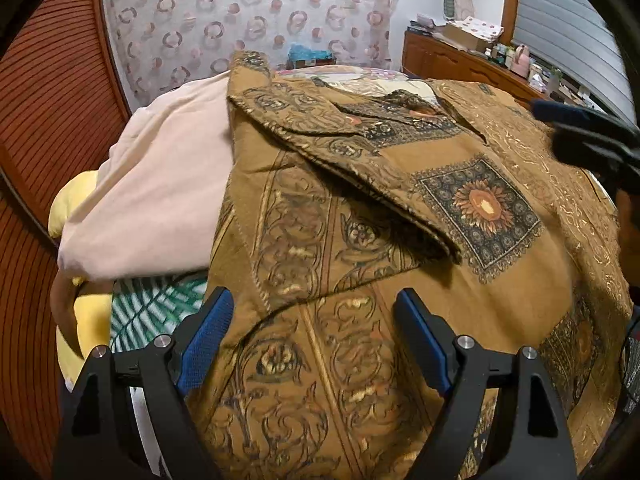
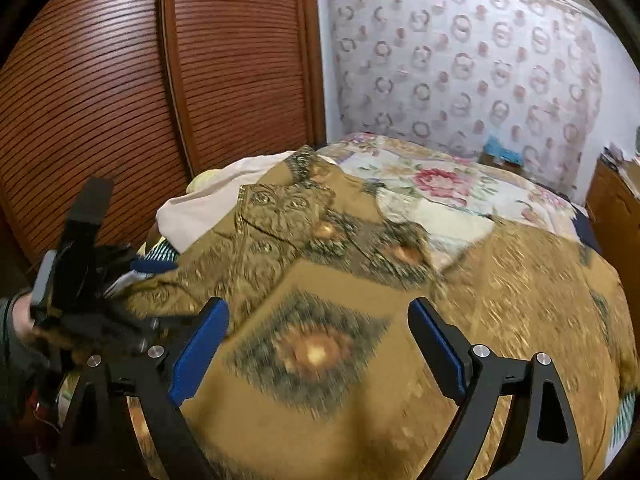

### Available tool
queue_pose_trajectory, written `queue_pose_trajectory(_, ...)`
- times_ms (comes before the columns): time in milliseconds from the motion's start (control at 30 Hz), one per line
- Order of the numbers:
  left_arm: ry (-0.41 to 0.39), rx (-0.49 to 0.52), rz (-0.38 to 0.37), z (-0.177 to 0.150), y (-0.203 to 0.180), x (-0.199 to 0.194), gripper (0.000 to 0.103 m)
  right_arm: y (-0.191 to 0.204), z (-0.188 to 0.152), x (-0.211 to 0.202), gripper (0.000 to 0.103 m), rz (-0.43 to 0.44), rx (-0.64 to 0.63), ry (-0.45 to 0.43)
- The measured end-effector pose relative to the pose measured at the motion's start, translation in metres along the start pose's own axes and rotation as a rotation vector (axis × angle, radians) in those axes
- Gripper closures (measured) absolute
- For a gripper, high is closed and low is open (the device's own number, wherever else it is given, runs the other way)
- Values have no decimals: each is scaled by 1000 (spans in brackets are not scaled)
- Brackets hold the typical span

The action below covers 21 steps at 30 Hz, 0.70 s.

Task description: Fold small clothes

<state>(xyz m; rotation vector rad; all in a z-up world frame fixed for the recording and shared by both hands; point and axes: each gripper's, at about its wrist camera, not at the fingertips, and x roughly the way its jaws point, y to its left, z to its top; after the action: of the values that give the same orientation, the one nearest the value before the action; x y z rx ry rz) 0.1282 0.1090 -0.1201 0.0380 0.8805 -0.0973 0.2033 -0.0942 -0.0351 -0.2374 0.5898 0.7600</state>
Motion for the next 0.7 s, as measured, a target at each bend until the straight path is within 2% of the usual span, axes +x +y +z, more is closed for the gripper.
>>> queue_pose_trajectory(100,-15,-38,20,-9,9,-10,19,7,12,28,11,18,-17,25)
queue_pose_trajectory(300,-118,-82,1,-28,16,-49,19,17,37,88,17,61,-17,76)
queue_pose_trajectory(467,-161,-99,26,-31,25,-68,19,36,55,127,18,87,-39,122)
queue_pose_trajectory(567,-179,-104,24,-32,24,-73,19,44,60,142,18,66,-58,151)
queue_pose_trajectory(700,-183,-102,19,-34,25,-73,19,43,64,156,19,-29,-69,161)
